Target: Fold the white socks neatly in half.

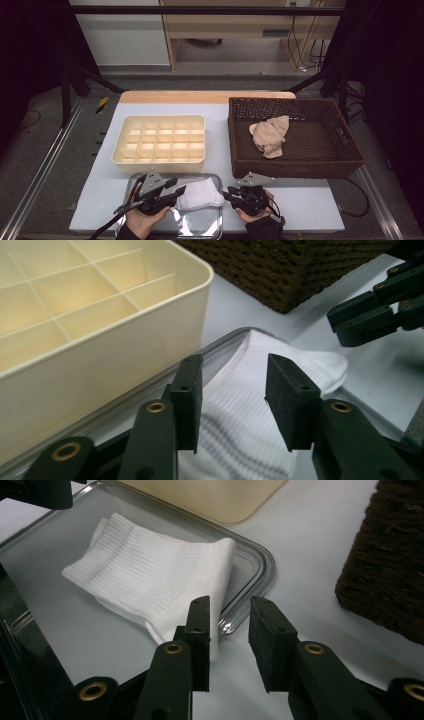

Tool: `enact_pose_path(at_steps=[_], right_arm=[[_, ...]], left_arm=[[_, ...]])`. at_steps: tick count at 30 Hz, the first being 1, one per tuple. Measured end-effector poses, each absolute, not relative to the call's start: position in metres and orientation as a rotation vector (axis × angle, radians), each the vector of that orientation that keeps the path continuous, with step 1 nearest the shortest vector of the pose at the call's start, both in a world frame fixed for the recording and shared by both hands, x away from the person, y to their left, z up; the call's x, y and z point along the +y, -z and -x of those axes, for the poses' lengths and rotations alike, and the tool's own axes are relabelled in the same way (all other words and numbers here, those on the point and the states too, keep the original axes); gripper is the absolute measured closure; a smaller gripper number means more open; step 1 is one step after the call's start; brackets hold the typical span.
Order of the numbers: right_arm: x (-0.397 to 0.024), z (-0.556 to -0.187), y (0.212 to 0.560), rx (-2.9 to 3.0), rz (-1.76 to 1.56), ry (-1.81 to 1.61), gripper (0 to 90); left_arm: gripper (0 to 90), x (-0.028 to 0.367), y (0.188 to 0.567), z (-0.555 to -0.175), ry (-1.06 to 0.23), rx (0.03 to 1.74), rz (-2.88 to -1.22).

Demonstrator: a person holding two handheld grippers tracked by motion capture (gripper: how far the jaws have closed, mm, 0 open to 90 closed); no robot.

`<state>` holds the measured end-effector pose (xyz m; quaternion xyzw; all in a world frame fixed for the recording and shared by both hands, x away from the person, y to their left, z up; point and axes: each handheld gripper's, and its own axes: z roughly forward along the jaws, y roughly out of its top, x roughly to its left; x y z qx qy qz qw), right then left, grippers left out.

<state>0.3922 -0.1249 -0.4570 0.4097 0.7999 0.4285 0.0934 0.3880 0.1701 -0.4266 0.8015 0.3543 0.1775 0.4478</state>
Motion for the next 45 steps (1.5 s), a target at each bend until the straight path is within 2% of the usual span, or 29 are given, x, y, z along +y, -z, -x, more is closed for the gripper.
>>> enact_pose_path(at_steps=[3, 5, 7, 11, 34, 45], right_arm=[[-0.125, -0.391, 0.460, 2.383, -1.216, -1.267, 70.5], [-0.124, -0.391, 0.460, 2.387, -1.212, -1.265, 70.1], [-0.122, -0.391, 0.461, 2.389, -1.207, -1.267, 68.6], [-0.120, -0.392, 0.464, 2.392, -1.204, -1.271, 67.8], [-0.108, -0.396, 0.476, 2.463, -1.202, -1.260, 72.7], [-0.104, -0.396, 0.474, 2.492, -1.219, -1.252, 82.4]], left_arm=[[70.1, 0.155, 0.435, -0.390, -0.426, 0.863, -2.013], [71.9, 0.152, 0.438, -0.391, -0.422, 0.861, -2.022], [79.4, 0.146, 0.448, -0.393, -0.410, 0.869, -2.050], [84.2, 0.141, 0.461, -0.395, -0.399, 0.883, -2.086], [85.6, 0.137, 0.473, -0.396, -0.379, 0.875, -2.124], [85.6, 0.137, 0.473, -0.396, -0.382, 0.872, -2.125]])
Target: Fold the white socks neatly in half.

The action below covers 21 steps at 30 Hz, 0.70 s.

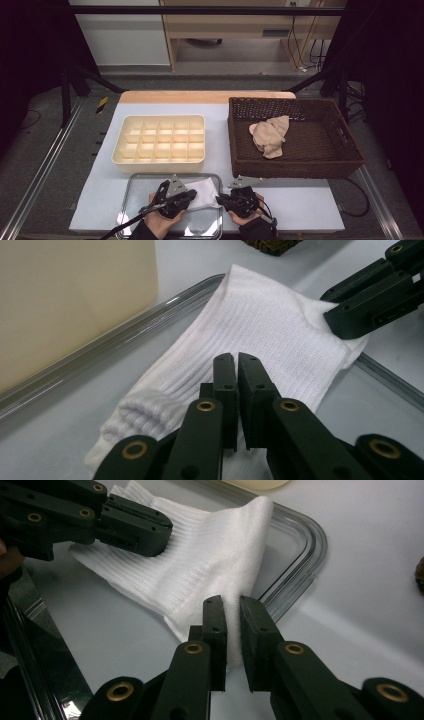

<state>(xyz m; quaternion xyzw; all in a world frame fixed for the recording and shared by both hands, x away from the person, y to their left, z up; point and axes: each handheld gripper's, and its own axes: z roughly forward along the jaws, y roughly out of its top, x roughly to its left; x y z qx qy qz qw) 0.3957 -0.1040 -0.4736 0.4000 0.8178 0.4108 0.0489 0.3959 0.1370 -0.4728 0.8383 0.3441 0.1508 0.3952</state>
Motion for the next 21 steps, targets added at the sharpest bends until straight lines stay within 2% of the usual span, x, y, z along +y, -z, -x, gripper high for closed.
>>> enact_pose_path(at_steps=[7, 17, 21], right_arm=[[-0.106, -0.393, 0.459, 2.472, -1.163, -1.343, 82.7], [-0.084, -0.387, 0.443, 2.508, -1.017, -1.423, 82.8], [-0.083, -0.387, 0.439, 2.511, -1.012, -1.419, 82.4]], left_arm=[[85.8, 0.137, 0.473, -0.396, -0.377, 0.879, -2.123], [85.8, 0.140, 0.468, -0.398, -0.354, 0.887, -2.117], [86.5, 0.155, 0.446, -0.393, -0.431, 0.864, -2.092]])
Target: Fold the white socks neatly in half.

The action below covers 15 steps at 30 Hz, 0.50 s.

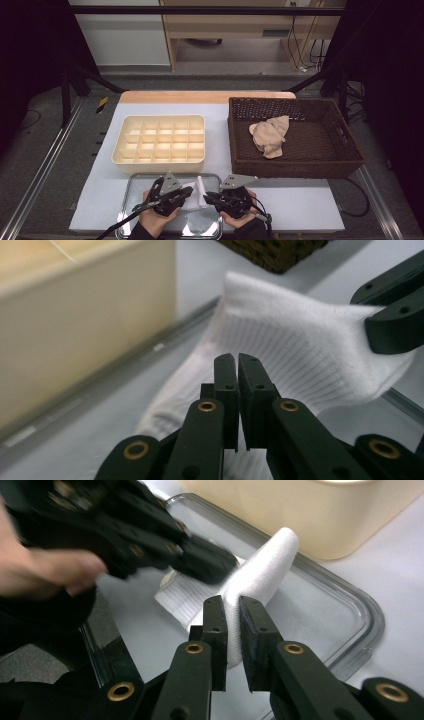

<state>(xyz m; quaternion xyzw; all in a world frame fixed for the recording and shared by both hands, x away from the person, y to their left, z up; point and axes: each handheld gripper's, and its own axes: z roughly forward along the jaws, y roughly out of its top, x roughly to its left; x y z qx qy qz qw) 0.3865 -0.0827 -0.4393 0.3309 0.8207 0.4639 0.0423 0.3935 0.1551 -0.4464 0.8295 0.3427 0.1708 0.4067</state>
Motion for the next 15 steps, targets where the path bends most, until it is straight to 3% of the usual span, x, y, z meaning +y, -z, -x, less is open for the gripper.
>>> enact_pose_path(at_steps=[6, 10, 15], right_arm=[[-0.078, -0.386, 0.435, 2.509, -0.986, -1.423, 82.3], [-0.065, -0.387, 0.435, 2.532, -0.953, -1.414, 82.2], [-0.045, -0.389, 0.435, 2.564, -0.895, -1.425, 82.2]], left_arm=[[87.2, 0.191, 0.438, -0.381, -0.486, 0.920, -2.068], [87.6, 0.222, 0.456, -0.376, -0.479, 1.001, -2.090], [88.9, 0.218, 0.468, -0.380, -0.430, 0.999, -2.099]])
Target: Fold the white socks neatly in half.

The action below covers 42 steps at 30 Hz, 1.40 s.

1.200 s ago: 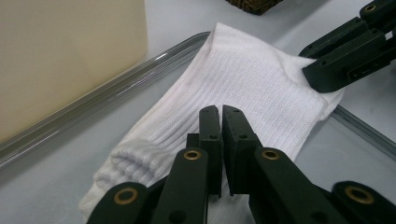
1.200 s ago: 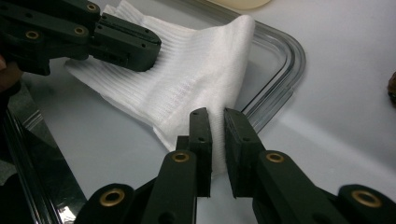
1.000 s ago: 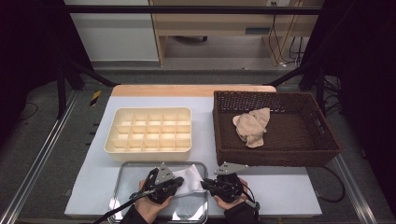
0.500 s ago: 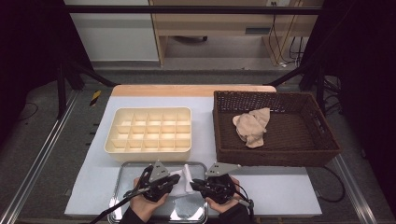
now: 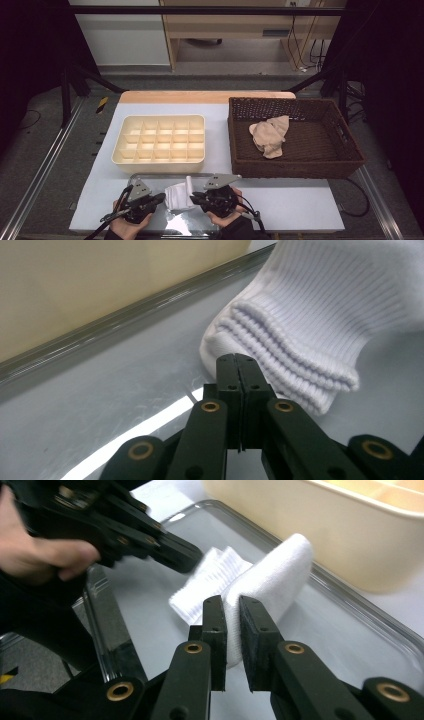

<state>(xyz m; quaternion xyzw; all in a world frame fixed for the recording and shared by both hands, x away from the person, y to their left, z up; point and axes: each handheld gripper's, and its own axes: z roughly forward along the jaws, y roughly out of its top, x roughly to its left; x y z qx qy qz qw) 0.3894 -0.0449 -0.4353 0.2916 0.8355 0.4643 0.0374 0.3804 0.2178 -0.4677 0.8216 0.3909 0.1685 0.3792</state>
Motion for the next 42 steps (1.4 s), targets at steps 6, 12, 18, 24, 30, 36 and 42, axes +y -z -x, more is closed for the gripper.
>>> enact_pose_path(at_steps=[6, 12, 18, 24, 30, 36, 42], right_arm=[[-0.018, -0.393, 0.438, 2.604, -0.828, -1.429, 82.0], [0.003, -0.394, 0.445, 2.646, -0.755, -1.406, 81.5], [0.012, -0.395, 0.454, 2.695, -0.735, -1.370, 79.4], [0.015, -0.396, 0.458, 2.715, -0.740, -1.356, 78.7], [0.016, -0.393, 0.458, 2.725, -0.721, -1.348, 78.4], [0.014, -0.390, 0.458, 2.734, -0.722, -1.326, 77.7], [0.001, -0.388, 0.455, 2.711, -0.774, -1.293, 76.5]], left_arm=[[89.1, 0.217, 0.468, -0.379, -0.438, 0.998, -2.097], [89.1, 0.218, 0.468, -0.380, -0.434, 0.993, -2.106], [85.6, 0.228, 0.458, -0.386, -0.442, 1.001, -2.046], [77.7, 0.230, 0.436, -0.385, -0.477, 0.959, -1.997], [57.6, 0.215, 0.435, -0.398, -0.432, 0.933, -2.012], [54.0, 0.214, 0.446, -0.400, -0.412, 0.962, -2.065], [53.5, 0.221, 0.451, -0.392, -0.383, 0.984, -2.062]])
